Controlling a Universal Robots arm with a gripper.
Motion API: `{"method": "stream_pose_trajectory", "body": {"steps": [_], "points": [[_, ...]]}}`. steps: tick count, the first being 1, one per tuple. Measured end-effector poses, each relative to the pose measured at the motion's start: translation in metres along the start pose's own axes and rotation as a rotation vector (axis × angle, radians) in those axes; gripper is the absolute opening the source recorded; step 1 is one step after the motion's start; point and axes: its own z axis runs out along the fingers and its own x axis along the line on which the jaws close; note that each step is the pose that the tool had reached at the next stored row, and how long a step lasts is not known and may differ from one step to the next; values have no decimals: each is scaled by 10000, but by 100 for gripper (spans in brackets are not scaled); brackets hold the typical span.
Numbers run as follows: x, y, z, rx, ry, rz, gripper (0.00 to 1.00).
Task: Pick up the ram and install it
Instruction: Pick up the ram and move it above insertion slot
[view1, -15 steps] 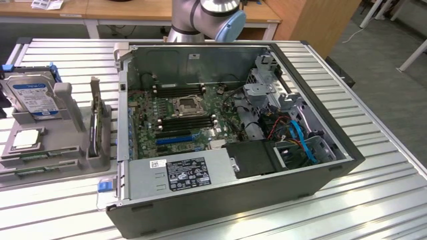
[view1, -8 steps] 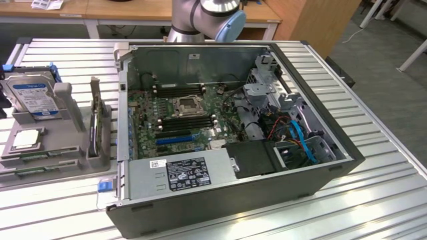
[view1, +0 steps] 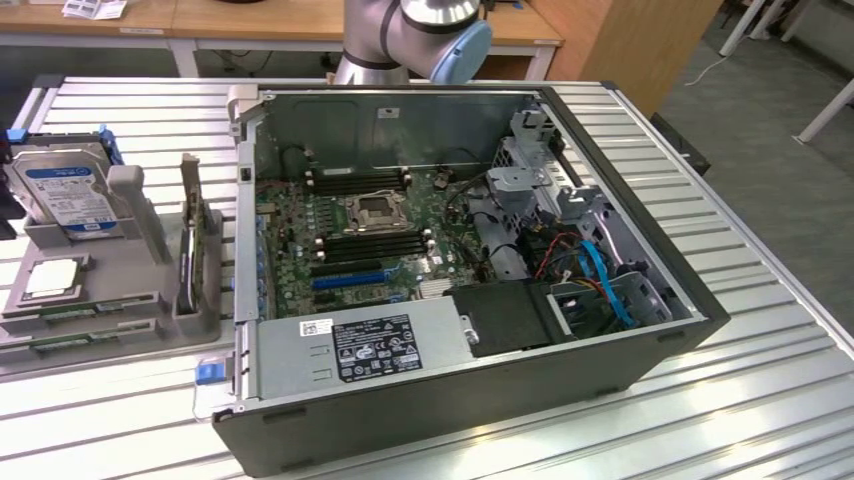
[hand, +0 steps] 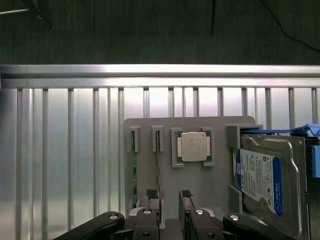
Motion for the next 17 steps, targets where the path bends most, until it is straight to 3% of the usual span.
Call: {"method": "stream_pose_trajectory", "body": {"steps": [17], "points": [[3, -5, 106, 0, 0, 0, 29]]}}
